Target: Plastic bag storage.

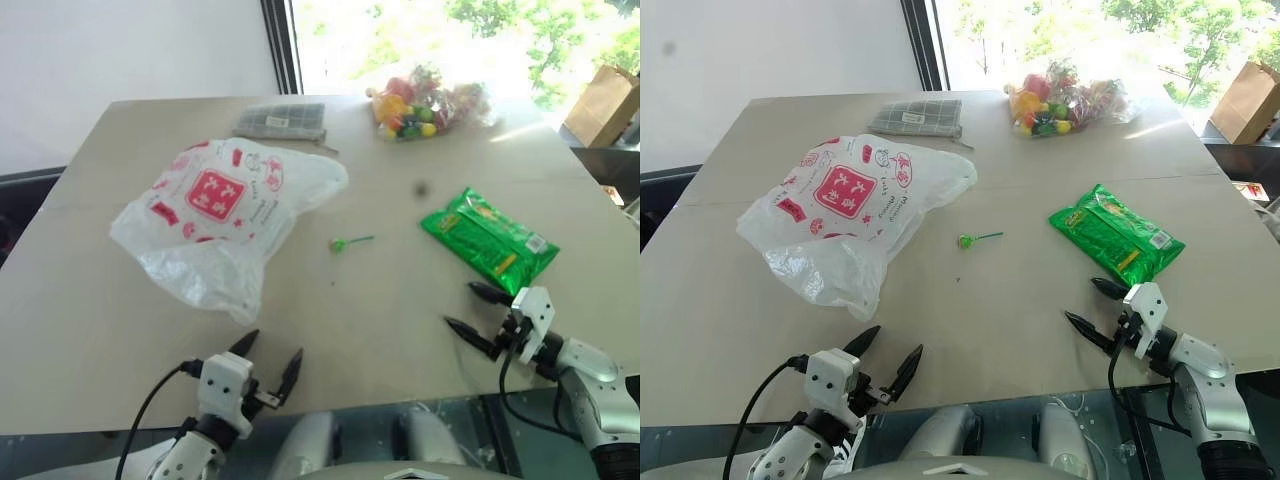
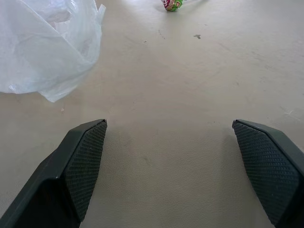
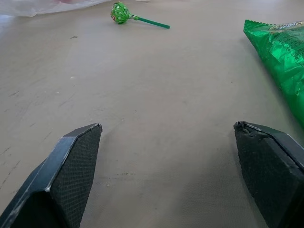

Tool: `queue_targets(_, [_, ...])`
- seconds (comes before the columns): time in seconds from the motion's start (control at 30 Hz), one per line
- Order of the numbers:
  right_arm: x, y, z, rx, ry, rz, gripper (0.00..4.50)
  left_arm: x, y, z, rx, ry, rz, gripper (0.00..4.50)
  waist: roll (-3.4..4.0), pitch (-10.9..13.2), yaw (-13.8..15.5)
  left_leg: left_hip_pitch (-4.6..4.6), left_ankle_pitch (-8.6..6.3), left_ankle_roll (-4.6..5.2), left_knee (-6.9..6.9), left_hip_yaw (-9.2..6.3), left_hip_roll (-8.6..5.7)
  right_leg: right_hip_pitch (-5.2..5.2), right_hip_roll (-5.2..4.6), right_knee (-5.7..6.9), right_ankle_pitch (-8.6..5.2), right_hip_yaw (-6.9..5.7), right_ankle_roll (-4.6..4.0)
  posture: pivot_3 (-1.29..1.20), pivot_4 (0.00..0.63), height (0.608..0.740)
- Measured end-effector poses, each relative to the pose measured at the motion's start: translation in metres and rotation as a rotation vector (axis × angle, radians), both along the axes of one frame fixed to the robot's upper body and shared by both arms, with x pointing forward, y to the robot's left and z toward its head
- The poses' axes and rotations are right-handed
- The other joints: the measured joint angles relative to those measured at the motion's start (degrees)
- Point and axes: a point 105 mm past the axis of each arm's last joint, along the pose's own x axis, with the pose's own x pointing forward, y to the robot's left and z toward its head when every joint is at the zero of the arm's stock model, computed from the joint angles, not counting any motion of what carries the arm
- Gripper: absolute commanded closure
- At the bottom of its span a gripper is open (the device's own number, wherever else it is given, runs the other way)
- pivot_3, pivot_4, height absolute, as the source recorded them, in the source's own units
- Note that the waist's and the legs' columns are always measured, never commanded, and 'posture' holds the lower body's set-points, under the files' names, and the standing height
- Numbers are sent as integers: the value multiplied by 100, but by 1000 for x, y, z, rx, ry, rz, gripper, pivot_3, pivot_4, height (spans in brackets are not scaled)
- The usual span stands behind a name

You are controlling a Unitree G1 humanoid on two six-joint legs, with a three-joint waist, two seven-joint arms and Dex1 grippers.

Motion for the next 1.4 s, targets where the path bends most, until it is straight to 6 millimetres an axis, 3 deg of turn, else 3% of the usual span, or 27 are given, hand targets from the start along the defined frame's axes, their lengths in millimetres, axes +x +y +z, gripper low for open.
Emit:
queue_targets(0.37, [-1,-2,0,-4,-9,-3,0,3,3,-6,-15,-59,-18,29,51,-31,2,6,1,-1,5,-6,0,6,0,5,0,-7,0,0,150,740])
queue_targets(0.97, [-8,2,0,-15,-5,30,0,1,9,-3,-12,-118,20,29,55,-34,-2,5,1,-1,6,-6,0,6,1,5,0,-7,0,0,150,740])
queue_targets(1.13, [-25,26,7,-17,41,243,0,10,23,7,46,-205,236,29,34,5,5,-18,2,-2,21,-19,-1,-7,2,8,1,-22,2,0,150,740])
queue_targets(1.4, [-26,61,55,73,19,413,0,40,22,40,199,-389,330,29,13,31,20,-33,15,-24,26,-29,-11,-13,-1,7,2,-35,3,0,150,740])
